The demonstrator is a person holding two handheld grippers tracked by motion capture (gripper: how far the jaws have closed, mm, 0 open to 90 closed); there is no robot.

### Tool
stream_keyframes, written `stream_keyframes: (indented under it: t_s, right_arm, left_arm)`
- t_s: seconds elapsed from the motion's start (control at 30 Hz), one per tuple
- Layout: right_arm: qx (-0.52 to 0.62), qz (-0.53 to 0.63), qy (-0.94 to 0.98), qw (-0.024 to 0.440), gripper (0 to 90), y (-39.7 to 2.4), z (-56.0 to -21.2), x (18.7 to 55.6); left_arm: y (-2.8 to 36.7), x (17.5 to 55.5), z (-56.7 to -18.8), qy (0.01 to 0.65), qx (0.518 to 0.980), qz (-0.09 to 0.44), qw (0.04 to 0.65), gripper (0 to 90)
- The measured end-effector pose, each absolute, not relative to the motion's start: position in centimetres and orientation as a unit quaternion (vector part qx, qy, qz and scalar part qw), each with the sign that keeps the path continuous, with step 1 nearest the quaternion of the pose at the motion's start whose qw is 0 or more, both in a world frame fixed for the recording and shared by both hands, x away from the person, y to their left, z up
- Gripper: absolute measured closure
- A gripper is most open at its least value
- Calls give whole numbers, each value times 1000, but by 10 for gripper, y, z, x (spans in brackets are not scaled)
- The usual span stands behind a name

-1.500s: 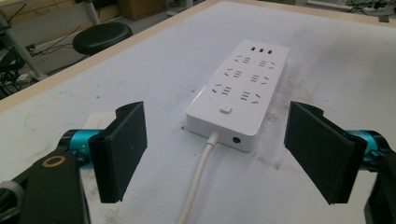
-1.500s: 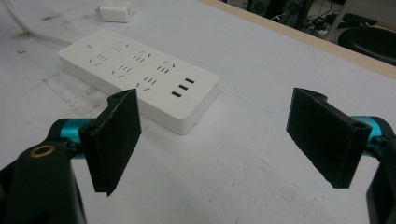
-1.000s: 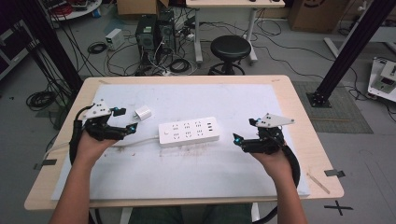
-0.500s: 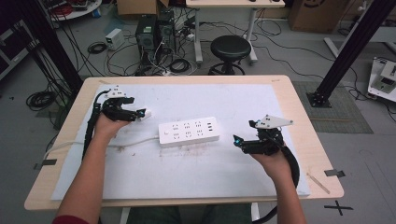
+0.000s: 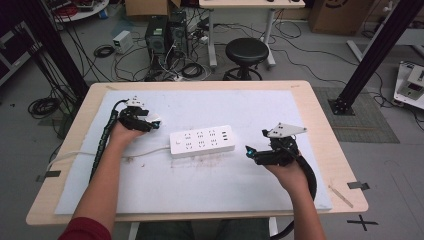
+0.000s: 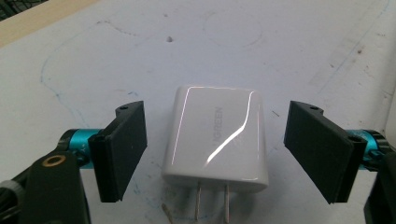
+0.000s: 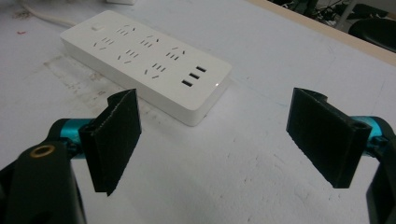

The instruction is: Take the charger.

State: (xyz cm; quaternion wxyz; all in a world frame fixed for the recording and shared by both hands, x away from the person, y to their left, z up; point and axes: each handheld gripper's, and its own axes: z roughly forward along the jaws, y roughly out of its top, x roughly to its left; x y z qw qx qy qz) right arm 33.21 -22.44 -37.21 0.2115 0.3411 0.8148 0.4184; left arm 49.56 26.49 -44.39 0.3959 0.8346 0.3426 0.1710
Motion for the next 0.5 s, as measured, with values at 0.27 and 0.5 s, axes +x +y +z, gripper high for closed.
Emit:
stream_keyframes:
  t_s: [0.27,0.5]
  right_arm:
    - [341,417,816,210,180,-221,-372,332]
    - [342,417,816,211,181,-221,-372,332]
  left_arm:
    - [265,496,-448,344,840,166,385,265]
    - [265,496,-447,338,843,170,382,333]
